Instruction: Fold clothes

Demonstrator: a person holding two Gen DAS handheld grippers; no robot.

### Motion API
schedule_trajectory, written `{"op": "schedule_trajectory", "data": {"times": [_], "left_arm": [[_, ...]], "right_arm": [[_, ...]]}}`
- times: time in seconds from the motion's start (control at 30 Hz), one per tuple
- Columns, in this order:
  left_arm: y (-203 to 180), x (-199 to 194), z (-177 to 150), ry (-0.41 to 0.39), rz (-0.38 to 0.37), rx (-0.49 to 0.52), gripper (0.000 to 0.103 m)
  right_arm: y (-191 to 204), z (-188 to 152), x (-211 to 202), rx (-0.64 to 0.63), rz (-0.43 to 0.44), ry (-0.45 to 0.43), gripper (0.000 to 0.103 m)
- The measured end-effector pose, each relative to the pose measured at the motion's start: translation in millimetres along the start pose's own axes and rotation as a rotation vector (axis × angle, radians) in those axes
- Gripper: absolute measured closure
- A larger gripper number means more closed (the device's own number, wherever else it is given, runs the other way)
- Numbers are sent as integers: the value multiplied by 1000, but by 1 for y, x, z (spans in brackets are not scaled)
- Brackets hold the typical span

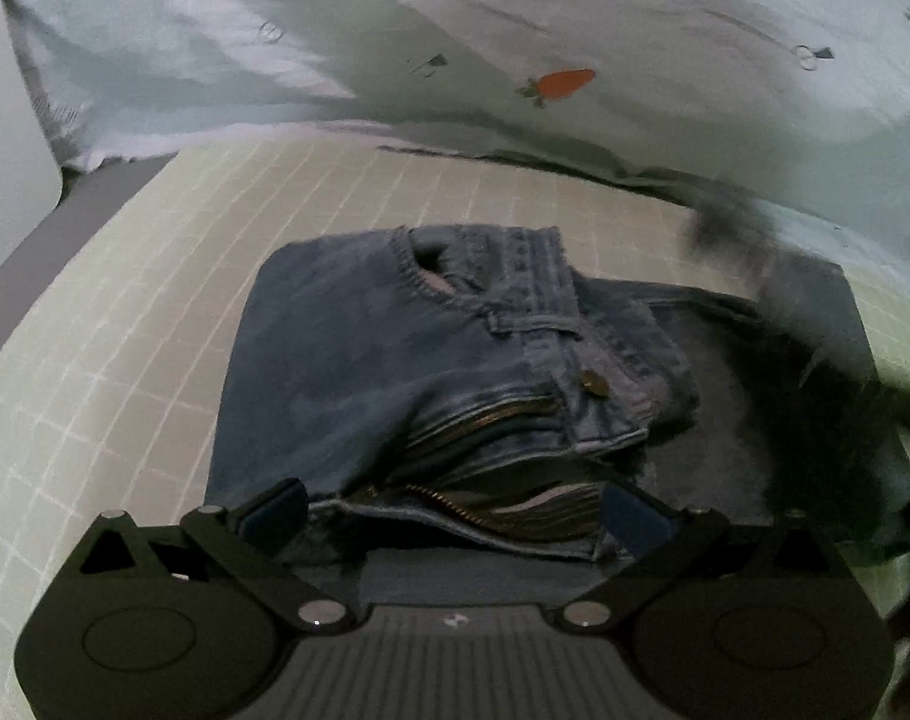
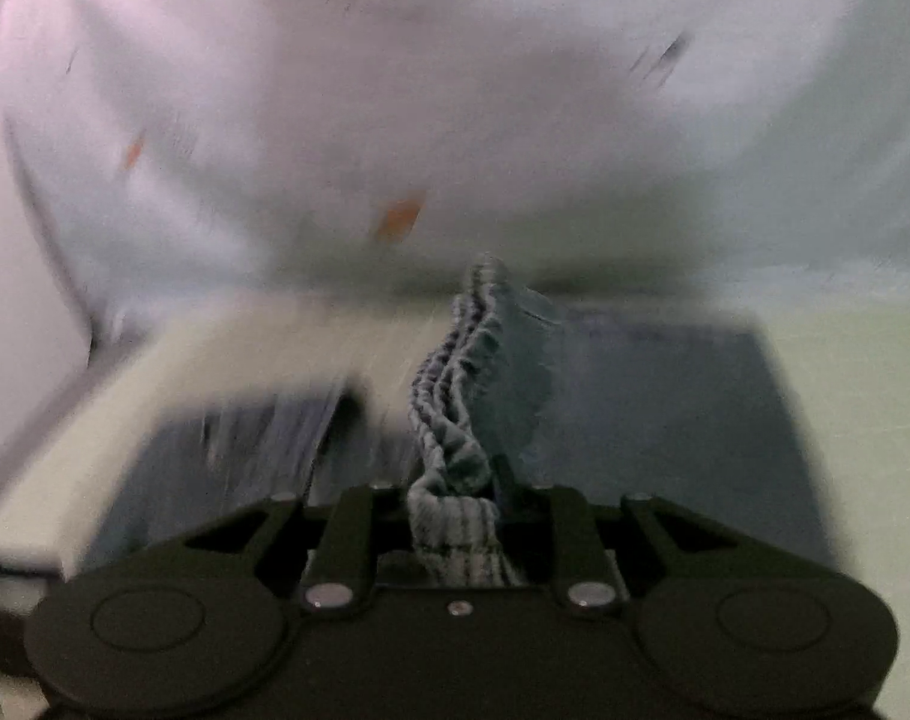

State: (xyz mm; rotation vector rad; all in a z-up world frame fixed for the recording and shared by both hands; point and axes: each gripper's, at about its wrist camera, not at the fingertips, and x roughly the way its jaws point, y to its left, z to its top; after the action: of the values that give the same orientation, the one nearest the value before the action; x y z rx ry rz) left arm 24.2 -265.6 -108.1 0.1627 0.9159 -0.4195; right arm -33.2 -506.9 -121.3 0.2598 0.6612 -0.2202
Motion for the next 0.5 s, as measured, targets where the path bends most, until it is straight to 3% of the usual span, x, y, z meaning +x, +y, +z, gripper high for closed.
{"op": "schedule_trajectory", "data": {"times": [0.07, 0.1, 0.13, 0.23, 0.4, 0.5], "left_arm": [[4, 0, -1, 7, 4, -11, 0], [5, 0, -1, 10, 6, -17, 0], [6, -1, -2, 9, 8, -20, 0], [8, 1, -3, 16, 9, -29, 0], [7, 3, -2, 25, 15, -27, 0], [6, 0, -2, 22, 20, -10, 0]], "right_arm": [[10, -21, 11, -74, -8, 49, 75], [15, -31, 13, -114, -14, 61, 61], [20, -34, 14, -147, -10, 82, 56], [24, -25, 7, -146, 16, 107, 28], [23, -26, -6, -148, 14, 133, 18], [6, -26, -21, -120, -75, 127, 7]]}}
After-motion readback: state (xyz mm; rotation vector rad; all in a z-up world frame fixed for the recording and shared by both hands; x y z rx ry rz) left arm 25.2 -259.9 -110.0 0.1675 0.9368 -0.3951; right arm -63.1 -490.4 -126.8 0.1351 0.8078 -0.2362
